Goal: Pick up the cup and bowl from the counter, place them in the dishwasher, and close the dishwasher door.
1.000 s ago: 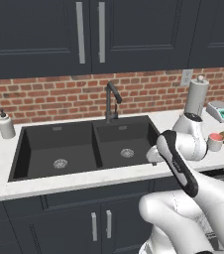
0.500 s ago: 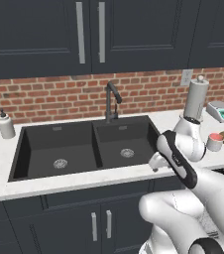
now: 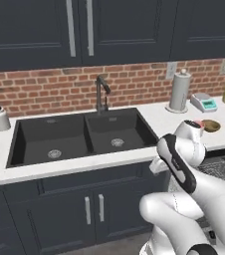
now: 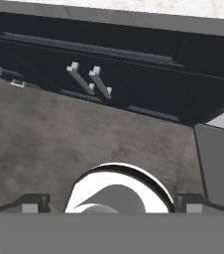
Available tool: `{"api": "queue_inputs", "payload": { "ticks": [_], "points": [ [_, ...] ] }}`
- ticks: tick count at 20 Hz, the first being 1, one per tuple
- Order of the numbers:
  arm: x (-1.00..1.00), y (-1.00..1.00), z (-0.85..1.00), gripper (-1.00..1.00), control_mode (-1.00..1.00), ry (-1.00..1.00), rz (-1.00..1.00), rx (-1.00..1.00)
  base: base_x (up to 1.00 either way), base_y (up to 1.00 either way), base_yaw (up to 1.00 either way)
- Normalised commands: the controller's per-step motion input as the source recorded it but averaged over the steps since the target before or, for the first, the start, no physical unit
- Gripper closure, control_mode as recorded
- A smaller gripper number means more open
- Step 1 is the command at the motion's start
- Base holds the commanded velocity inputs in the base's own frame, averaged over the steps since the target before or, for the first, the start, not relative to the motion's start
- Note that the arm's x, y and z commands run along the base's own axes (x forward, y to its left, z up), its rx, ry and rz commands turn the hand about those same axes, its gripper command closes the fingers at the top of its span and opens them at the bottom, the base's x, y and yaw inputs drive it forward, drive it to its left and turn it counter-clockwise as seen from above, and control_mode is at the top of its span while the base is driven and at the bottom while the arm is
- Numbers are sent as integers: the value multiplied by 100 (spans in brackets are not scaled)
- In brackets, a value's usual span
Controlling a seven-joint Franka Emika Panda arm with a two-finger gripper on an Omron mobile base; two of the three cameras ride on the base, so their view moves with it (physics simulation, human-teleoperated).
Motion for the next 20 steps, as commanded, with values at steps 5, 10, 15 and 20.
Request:
{"api": "queue_inputs", "payload": {
  "ticks": [5, 10, 15, 20],
  "points": [
    [0, 0, 0, -100, 100, 0, 0, 0, -62, 0, -33],
    [0, 0, 0, -100, 100, 0, 0, 0, -2, 3, -43],
    [0, 0, 0, -100, 100, 0, 0, 0, 6, 32, -52],
    [0, 0, 0, -100, 100, 0, 0, 0, 18, 40, -51]
  ]
}}
